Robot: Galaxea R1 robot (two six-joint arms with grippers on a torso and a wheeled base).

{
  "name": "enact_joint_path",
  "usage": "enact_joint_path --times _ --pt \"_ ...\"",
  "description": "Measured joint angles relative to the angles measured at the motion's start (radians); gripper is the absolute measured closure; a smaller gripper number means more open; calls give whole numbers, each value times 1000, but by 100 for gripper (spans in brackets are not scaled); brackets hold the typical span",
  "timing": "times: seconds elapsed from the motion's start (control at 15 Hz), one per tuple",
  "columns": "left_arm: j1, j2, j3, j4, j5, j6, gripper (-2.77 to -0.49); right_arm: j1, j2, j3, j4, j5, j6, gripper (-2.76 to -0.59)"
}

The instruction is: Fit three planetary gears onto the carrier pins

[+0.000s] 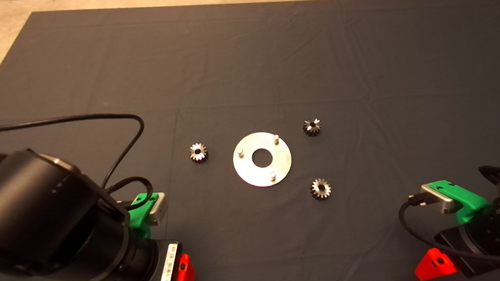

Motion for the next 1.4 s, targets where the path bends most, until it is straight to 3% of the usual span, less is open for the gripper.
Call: enact_joint_path --times 0.47,0.67,0.8,1.0,1.13,1.4 --pt "0 0 0 5 0 0 -249 1 0 0 0 0 0 -275" --pt "0 0 -18 22 0 47 -249 1 1 0 0 0 0 -275" --pt "0 0 -110 33 -1 137 -249 1 3 0 0 1 1 -275" --pt "0 9 -305 60 0 288 -249 1 3 0 0 0 1 -275" --pt "0 52 -376 66 1 331 -249 1 3 0 0 0 2 -275" --pt "0 192 -494 69 -8 386 -249 1 5 0 0 0 3 -275"
